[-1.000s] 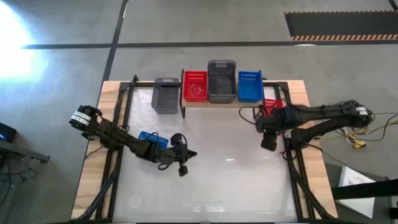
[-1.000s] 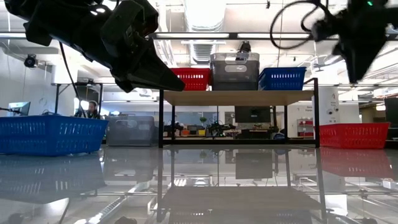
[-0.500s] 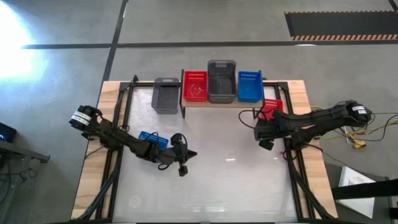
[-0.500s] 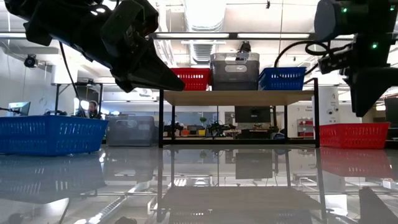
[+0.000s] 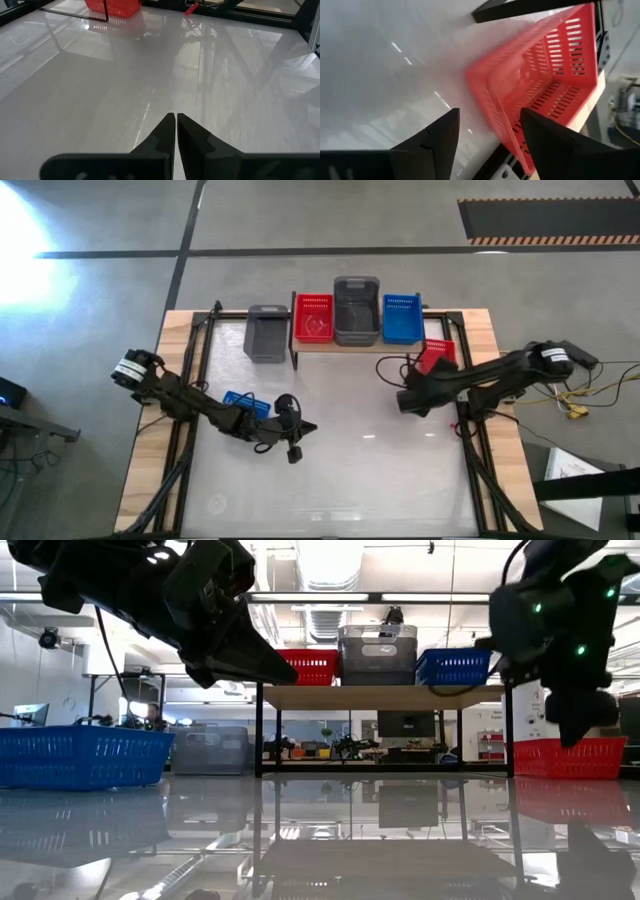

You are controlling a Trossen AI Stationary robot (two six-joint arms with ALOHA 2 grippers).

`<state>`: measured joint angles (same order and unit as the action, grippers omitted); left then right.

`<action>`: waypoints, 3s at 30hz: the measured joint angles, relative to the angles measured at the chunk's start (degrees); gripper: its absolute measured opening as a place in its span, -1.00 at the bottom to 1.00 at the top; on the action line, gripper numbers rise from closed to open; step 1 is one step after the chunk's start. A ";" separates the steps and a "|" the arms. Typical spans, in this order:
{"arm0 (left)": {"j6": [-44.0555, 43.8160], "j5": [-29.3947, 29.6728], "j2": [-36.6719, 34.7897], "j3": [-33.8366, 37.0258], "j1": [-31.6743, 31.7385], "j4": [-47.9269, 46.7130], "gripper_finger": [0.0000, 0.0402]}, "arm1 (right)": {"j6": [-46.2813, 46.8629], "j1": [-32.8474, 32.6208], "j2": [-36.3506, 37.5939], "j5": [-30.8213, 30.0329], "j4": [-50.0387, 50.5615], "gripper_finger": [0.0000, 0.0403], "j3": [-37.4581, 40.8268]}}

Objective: Stack baskets on shelf by color
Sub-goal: Stack the red bin into the red bin on the shelf

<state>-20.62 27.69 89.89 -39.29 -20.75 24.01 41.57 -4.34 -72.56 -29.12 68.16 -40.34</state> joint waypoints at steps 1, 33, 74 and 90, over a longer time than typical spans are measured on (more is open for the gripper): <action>0.00 0.01 0.00 0.00 -0.01 0.00 -1.00 | 0.19 0.00 -1.43 -0.30 -0.57 0.01 0.00; 0.00 0.01 -0.02 0.00 -0.02 1.07 -1.00 | -14.65 -16.11 3.56 30.87 -39.59 0.01 -1.62; 7.50 2.70 -2.16 -0.37 -6.89 1.02 -1.00 | -25.84 -21.53 -26.31 12.91 -42.21 -0.93 -28.79; 10.58 10.89 -4.84 -1.68 -12.70 -2.11 -1.00 | -41.37 -12.60 -26.33 14.34 -60.90 -0.49 -28.81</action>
<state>-10.04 38.59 85.04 -40.97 -33.45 21.90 0.20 -16.94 -98.89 -14.78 7.26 -69.14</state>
